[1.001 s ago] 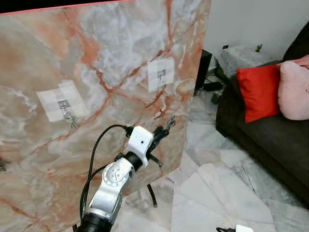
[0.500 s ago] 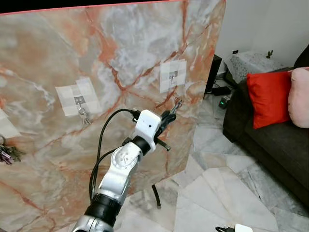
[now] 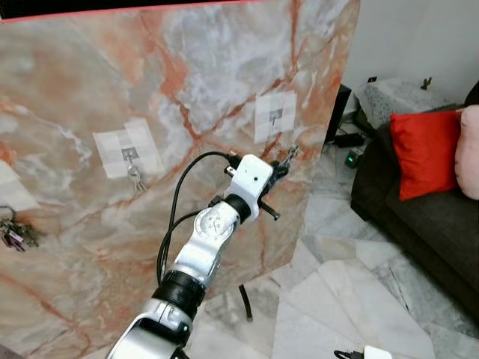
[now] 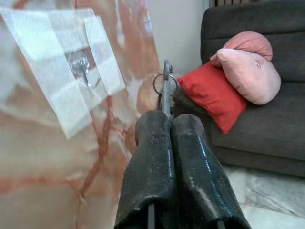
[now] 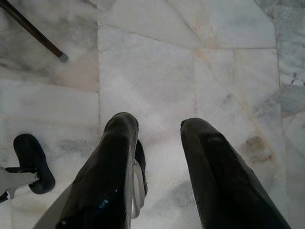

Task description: Hang keys on a hook

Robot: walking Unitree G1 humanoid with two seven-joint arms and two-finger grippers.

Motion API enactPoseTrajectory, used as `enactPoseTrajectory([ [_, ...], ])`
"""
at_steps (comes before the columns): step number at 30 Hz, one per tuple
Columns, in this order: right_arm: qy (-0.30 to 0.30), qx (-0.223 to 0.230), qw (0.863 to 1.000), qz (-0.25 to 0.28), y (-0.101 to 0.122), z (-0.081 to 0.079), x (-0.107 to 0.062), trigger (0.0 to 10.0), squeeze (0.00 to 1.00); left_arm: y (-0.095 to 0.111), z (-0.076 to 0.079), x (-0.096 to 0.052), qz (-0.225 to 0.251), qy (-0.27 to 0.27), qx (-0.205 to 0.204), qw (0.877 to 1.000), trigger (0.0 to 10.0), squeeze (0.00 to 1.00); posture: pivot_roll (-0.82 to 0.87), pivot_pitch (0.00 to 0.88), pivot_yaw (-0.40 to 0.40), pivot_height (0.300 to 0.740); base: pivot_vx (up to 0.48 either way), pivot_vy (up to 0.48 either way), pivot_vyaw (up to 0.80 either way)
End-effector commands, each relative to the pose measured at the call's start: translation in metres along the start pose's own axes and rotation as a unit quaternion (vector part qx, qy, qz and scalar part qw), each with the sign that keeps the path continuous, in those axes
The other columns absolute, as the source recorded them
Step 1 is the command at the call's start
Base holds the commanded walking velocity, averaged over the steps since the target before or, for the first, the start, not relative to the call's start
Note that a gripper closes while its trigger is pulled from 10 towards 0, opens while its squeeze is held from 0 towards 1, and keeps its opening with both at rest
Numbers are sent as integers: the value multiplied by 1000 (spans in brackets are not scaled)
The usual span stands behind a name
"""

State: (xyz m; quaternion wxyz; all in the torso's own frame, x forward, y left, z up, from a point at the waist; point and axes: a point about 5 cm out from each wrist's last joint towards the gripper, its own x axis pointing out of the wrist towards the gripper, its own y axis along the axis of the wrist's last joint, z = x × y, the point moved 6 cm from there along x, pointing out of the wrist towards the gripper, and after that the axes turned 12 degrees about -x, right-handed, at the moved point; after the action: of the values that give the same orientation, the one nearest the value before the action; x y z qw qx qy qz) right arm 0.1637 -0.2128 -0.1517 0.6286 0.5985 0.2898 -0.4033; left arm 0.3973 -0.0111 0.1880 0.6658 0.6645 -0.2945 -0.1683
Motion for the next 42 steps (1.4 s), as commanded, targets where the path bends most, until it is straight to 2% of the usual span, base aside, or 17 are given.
enactPoseTrajectory([
  [1,-1,-4,1000,-2,-1,1,0,10000,0,8,0,5,15,5,1,1000,10000,0,-7,0,-48,740,0,0,0],
  [6,-1,-3,1000,-1,-1,1,0,10000,0,3,-4,0,16,11,2,1000,10000,0,-7,0,-48,740,0,0,0],
  [8,-1,-3,1000,-1,-1,1,0,10000,0,2,-12,-7,24,28,0,999,10000,0,-2,0,-51,740,0,0,0],
  [10,0,-3,1000,-1,-1,1,0,10000,0,-2,-28,-21,29,52,-2,998,10000,0,-3,0,-51,740,0,0,0],
  [12,0,-3,1000,-1,-2,1,0,10000,0,-3,-38,-28,34,65,-7,997,10000,0,-1,0,-52,740,0,0,0],
  [13,-1,-3,1000,-1,-2,1,0,10000,0,-2,-48,-38,41,79,-14,996,10000,0,1,0,-53,740,0,0,0],
  [14,-1,-3,1000,-1,-2,1,0,10000,0,-1,-53,-44,46,85,-16,995,10000,0,2,0,-54,740,0,0,0],
  [15,-1,-3,1000,-1,-2,1,0,10000,0,-1,-53,-44,46,85,-16,995,10000,0,2,0,-54,740,0,0,0],
  [16,-1,-3,1000,-1,-2,1,-1,10000,0,1,-62,-58,53,95,-12,994,10000,0,7,0,-57,740,0,0,0],
  [19,-2,-4,1000,-1,-2,2,-1,10000,0,1,-72,-75,56,104,-9,993,10000,0,9,0,-59,740,0,0,0],
  [21,-1,-5,1000,-1,-3,2,-1,10000,0,0,-74,-83,53,106,-8,993,10000,0,12,0,-62,740,0,0,0],
  [23,-1,-7,1000,-1,-3,3,-1,10000,0,-6,-74,-96,41,103,-3,994,10000,0,15,0,-65,740,0,0,0],
  [26,0,-8,1000,-1,-3,3,-1,10000,0,-10,-70,-102,36,101,-4,994,10000,0,15,0,-68,740,0,0,0],
  [33,-1,-4,1000,3,-2,3,-1,10000,0,-12,-57,-102,31,88,-14,996,10000,0,4,0,-61,740,0,0,0],
  [42,-2,-2,1000,2,-3,2,-1,10000,0,-10,-53,-102,29,83,-21,996,10000,0,3,0,-56,740,0,-95,0],
])
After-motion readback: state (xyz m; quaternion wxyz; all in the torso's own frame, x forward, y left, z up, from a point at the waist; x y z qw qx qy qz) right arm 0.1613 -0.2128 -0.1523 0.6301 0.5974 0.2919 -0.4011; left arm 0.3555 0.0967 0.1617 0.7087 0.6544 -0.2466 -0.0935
